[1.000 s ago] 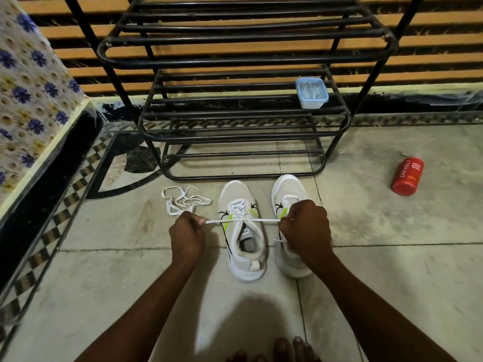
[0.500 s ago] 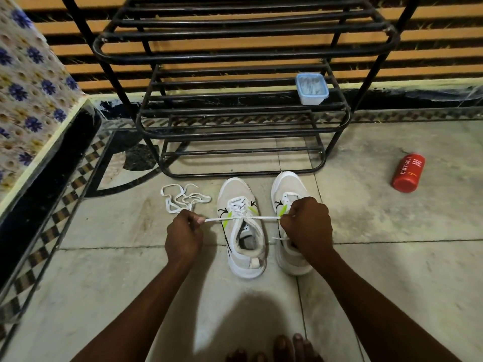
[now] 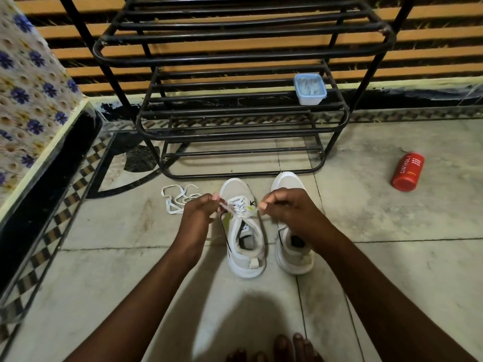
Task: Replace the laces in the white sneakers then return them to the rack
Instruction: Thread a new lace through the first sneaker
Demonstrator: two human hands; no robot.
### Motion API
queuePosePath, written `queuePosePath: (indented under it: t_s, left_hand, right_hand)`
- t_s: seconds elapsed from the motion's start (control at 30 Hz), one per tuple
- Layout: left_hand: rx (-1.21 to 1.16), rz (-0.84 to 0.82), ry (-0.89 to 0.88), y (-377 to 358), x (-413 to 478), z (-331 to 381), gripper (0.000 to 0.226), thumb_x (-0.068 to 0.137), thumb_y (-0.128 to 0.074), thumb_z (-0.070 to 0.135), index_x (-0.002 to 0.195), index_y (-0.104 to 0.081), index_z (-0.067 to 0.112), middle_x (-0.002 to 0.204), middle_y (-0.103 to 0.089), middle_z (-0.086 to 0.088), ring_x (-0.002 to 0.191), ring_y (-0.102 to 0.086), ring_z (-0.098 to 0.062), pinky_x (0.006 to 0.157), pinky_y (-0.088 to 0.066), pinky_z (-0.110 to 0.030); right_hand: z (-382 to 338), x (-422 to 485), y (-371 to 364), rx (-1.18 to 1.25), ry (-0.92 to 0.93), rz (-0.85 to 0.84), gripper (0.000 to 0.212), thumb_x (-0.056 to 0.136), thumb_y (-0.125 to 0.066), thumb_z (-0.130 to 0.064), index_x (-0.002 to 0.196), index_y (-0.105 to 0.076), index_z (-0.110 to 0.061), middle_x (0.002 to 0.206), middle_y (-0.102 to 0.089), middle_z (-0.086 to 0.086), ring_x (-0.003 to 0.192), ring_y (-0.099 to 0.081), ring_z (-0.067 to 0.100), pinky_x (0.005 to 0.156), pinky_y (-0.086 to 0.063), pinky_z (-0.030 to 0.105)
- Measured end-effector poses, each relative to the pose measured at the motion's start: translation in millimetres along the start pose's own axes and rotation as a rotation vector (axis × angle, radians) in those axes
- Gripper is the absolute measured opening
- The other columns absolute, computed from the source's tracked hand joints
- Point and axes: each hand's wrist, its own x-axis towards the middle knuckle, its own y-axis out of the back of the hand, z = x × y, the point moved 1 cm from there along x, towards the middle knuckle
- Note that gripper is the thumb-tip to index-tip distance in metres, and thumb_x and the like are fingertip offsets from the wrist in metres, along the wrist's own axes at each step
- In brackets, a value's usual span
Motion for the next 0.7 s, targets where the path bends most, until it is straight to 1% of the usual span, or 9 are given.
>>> queuePosePath:
  t_s: [0.1,0.2,0.23,0.3,0.43,0.5,0.6,0.67,0.7]
  left_hand:
    - [-0.079,-0.016,-0.076,-11.3,-2.1,5.4,0.029,0.102,-0.060,0.014,0.097,-0.068,-0.014,0.100,-0.078,-0.011,0.091,-0.072,-0.010,0.077,-0.053,-0.015]
    - [-0.057,-0.004,-0.134,-16.3,-3.5,4.8,0.019,0.098,-0.066,0.013,0.097,-0.074,-0.004,0.095,-0.077,-0.018,0.084,-0.071,-0.021,0.076,-0.055,-0.026]
    - [-0.055,0.005,-0.146,-16.6,-3.7,4.1,0.015,0.096,-0.069,0.011,0.096,-0.075,-0.003,0.093,-0.078,-0.017,0.081,-0.070,-0.019,0.075,-0.055,-0.025]
    - [-0.058,0.021,-0.164,-16.4,-3.6,2.8,0.009,0.092,-0.072,0.004,0.097,-0.076,-0.003,0.092,-0.079,-0.013,0.083,-0.074,-0.018,0.079,-0.057,-0.023]
    - [-0.012,0.022,-0.225,-13.9,-0.4,0.0,0.015,0.084,-0.072,-0.014,0.097,-0.076,-0.008,0.099,-0.077,-0.017,0.091,-0.075,-0.018,0.088,-0.059,-0.028]
    - [0.042,0.005,-0.284,-12.0,2.4,-1.8,0.017,0.082,-0.073,-0.017,0.094,-0.077,-0.006,0.099,-0.074,-0.018,0.092,-0.074,-0.021,0.091,-0.059,-0.034]
    - [0.093,-0.025,-0.328,-11.5,5.0,-2.1,0.017,0.079,-0.075,-0.016,0.086,-0.077,-0.001,0.092,-0.074,-0.016,0.090,-0.074,-0.030,0.091,-0.060,-0.046]
    - [0.112,-0.062,-0.316,-12.1,4.9,-1.4,0.019,0.078,-0.078,-0.014,0.084,-0.075,0.004,0.087,-0.076,-0.012,0.082,-0.074,-0.035,0.083,-0.061,-0.051]
    - [0.131,-0.074,-0.310,-12.0,4.5,-0.1,0.021,0.078,-0.080,-0.011,0.084,-0.074,0.008,0.086,-0.076,-0.007,0.075,-0.073,-0.034,0.075,-0.062,-0.048]
  right_hand:
    - [7.9,10.8,-10.3,0.202,-0.030,0.043,0.017,0.095,-0.065,-0.012,0.084,-0.073,-0.002,0.104,-0.077,0.005,0.078,-0.066,0.005,0.068,-0.049,0.020]
    - [17.7,18.0,-21.8,0.479,-0.048,0.069,0.019,0.096,-0.061,-0.019,0.088,-0.076,-0.010,0.109,-0.075,0.015,0.103,-0.071,0.031,0.086,-0.054,0.040]
    - [20.4,19.5,-25.0,0.542,-0.035,0.077,0.020,0.096,-0.060,-0.017,0.088,-0.077,-0.012,0.107,-0.075,0.018,0.105,-0.071,0.035,0.086,-0.056,0.041]
    - [23.0,21.8,-28.1,0.569,-0.005,0.098,0.019,0.097,-0.060,-0.009,0.088,-0.077,-0.013,0.102,-0.075,0.020,0.101,-0.073,0.035,0.076,-0.058,0.032]
    - [25.1,26.5,-30.0,0.293,0.071,0.188,0.013,0.092,-0.067,-0.005,0.093,-0.078,-0.011,0.085,-0.077,0.012,0.072,-0.073,0.013,0.063,-0.052,0.017]
    - [27.0,28.1,-32.3,0.187,0.104,0.228,0.013,0.090,-0.068,0.001,0.095,-0.078,-0.005,0.079,-0.077,0.011,0.072,-0.073,0.017,0.065,-0.053,0.019]
    - [26.6,28.8,-35.1,0.059,0.137,0.258,0.013,0.086,-0.070,0.006,0.093,-0.078,-0.002,0.079,-0.077,0.009,0.073,-0.075,0.022,0.072,-0.061,0.034]
    - [26.0,28.0,-36.4,-0.032,0.144,0.268,0.014,0.082,-0.072,0.008,0.086,-0.077,-0.005,0.077,-0.076,0.003,0.073,-0.074,0.017,0.073,-0.061,0.034]
    - [25.1,27.8,-36.9,-0.082,0.150,0.276,0.016,0.080,-0.073,0.008,0.082,-0.075,-0.007,0.075,-0.075,0.000,0.072,-0.073,0.014,0.072,-0.060,0.031]
